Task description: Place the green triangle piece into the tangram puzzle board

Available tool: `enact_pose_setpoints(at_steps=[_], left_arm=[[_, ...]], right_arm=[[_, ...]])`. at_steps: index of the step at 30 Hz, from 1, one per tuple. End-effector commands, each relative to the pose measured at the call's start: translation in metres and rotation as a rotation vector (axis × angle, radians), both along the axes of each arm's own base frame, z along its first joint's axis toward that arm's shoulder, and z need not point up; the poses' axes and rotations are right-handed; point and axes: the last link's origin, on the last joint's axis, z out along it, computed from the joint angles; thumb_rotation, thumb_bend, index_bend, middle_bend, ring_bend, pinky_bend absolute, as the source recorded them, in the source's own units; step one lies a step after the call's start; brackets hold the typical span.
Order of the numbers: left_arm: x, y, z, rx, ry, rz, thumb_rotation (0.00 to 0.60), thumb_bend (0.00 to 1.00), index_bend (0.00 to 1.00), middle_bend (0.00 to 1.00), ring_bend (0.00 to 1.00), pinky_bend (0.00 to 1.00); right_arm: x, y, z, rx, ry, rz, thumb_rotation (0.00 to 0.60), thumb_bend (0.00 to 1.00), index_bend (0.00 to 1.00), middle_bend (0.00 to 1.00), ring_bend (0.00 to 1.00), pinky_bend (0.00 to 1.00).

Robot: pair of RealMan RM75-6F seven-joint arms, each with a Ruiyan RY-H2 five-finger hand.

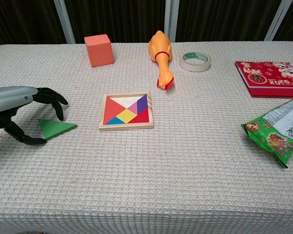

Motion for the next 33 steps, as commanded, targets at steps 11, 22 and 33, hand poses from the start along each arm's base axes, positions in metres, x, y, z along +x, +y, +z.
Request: enact_pose_setpoints(at_steps=[11,22,33], left_arm=[[0.000,0.000,0.000,0.005,-0.004,0.006,0.600,0.24,0.44,0.14,0.02,0.08],[0.011,0.005,0.005,0.008,-0.062,0.033,0.600,0.24,0.45,0.14,0.02,0.08],[0.060,0.030,-0.004,0.051,-0.082,0.052,0.600,0.25,0.45,0.15,0.02,0.06]], right_arm=[[0.000,0.000,0.000,0.003,0.000,-0.004,0.600,0.36,0.00,0.00,0.00,0.00],[-0.003,0.000,0.003,0.001,-0.001,-0.008,0.600,0.35,0.00,0.00,0.00,0.00],[0.007,-0.010,0.013,-0.010,0.001,0.036,0.600,0.32,0.00,0.00,0.00,0.00]])
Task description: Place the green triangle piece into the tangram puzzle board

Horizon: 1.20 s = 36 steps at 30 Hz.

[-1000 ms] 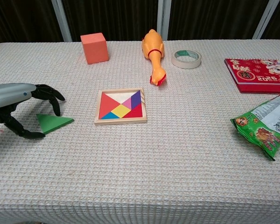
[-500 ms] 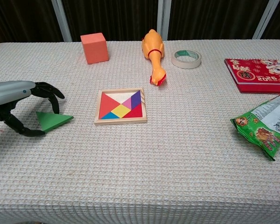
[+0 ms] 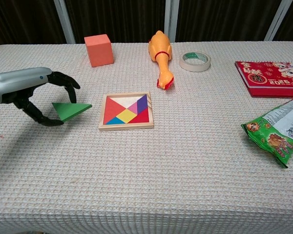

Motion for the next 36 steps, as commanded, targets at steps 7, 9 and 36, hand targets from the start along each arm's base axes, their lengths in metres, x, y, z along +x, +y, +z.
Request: enact_pose_setpoints(at_steps=[7,9,36], left_arm=[[0.040,0.016,-0.016,0.063,0.000,0.097,0.600,0.28,0.47,0.17,0.02,0.05],[0.048,0.017,-0.018,0.071,0.004,0.123,0.600,0.28,0.47,0.17,0.02,0.05],[0.102,0.032,-0.052,0.087,0.080,0.236,0.600,0.28,0.47,0.17,0.02,0.05]], right_arm=[[0.000,0.003,0.001,-0.007,-0.021,0.000,0.600,0.32,0.00,0.00,0.00,0.00],[-0.001,0.003,0.001,-0.010,-0.029,0.002,0.600,0.32,0.00,0.00,0.00,0.00],[-0.012,0.009,0.008,-0.028,-0.046,-0.014,0.600,0.32,0.00,0.00,0.00,0.00]])
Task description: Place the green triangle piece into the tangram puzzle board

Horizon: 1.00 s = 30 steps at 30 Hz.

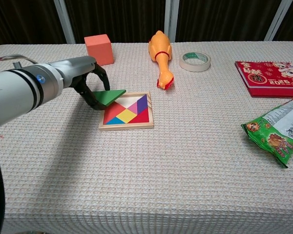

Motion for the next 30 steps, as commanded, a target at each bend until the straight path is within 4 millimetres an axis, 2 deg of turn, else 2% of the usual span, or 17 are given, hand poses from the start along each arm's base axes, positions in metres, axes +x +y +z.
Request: enact_pose_setpoints(at_steps=[1,8,30], left_arm=[[0.003,0.000,-0.004,-0.004,-0.002,-0.002,0.600,0.28,0.47,0.17,0.02,0.04],[0.011,0.004,-0.011,-0.012,-0.004,-0.018,0.600,0.28,0.48,0.17,0.02,0.04],[0.016,0.010,-0.022,-0.027,0.024,-0.025,0.600,0.29,0.48,0.17,0.02,0.04]], right_arm=[[0.000,0.001,0.001,-0.002,0.000,-0.001,0.600,0.32,0.00,0.00,0.00,0.00],[-0.004,0.000,0.001,0.006,0.001,-0.019,0.600,0.32,0.00,0.00,0.00,0.00],[-0.007,0.001,0.002,-0.011,-0.011,-0.016,0.600,0.32,0.00,0.00,0.00,0.00]])
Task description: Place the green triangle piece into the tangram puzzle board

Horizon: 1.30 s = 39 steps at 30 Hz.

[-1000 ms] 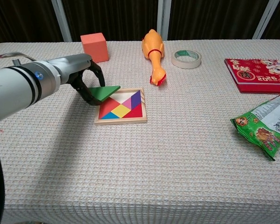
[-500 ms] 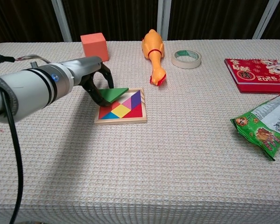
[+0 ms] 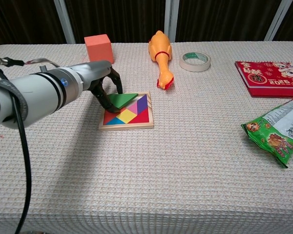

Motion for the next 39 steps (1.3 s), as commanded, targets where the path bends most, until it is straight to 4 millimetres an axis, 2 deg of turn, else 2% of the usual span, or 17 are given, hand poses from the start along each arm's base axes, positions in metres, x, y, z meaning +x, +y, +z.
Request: enact_pose_setpoints(at_steps=[1,28,34,39], left_arm=[[0.0004,0.0010,-0.0019,-0.001,0.000,0.001,0.600,0.29,0.48,0.17,0.02,0.04],[0.0019,0.0003,-0.0066,-0.017,0.007,-0.027,0.600,0.29,0.46,0.17,0.02,0.03],[0.0022,0.0017,-0.0066,-0.015,0.010,-0.031,0.600,0.29,0.41,0.17,0.02,0.03],[0.0019,0.0010,-0.0079,-0.020,0.009,-0.031,0.600,0.29,0.32,0.17,0.02,0.03]], right_arm=[[-0.0004,0.0002,-0.0002,0.000,-0.001,-0.002,0.600,0.32,0.00,0.00,0.00,0.00],[-0.0057,-0.0001,0.0003,0.002,-0.007,-0.020,0.600,0.32,0.00,0.00,0.00,0.00],[-0.0059,0.0002,-0.0001,0.003,-0.006,-0.021,0.600,0.32,0.00,0.00,0.00,0.00],[-0.0066,0.0002,0.0001,0.006,-0.005,-0.026,0.600,0.32,0.00,0.00,0.00,0.00]])
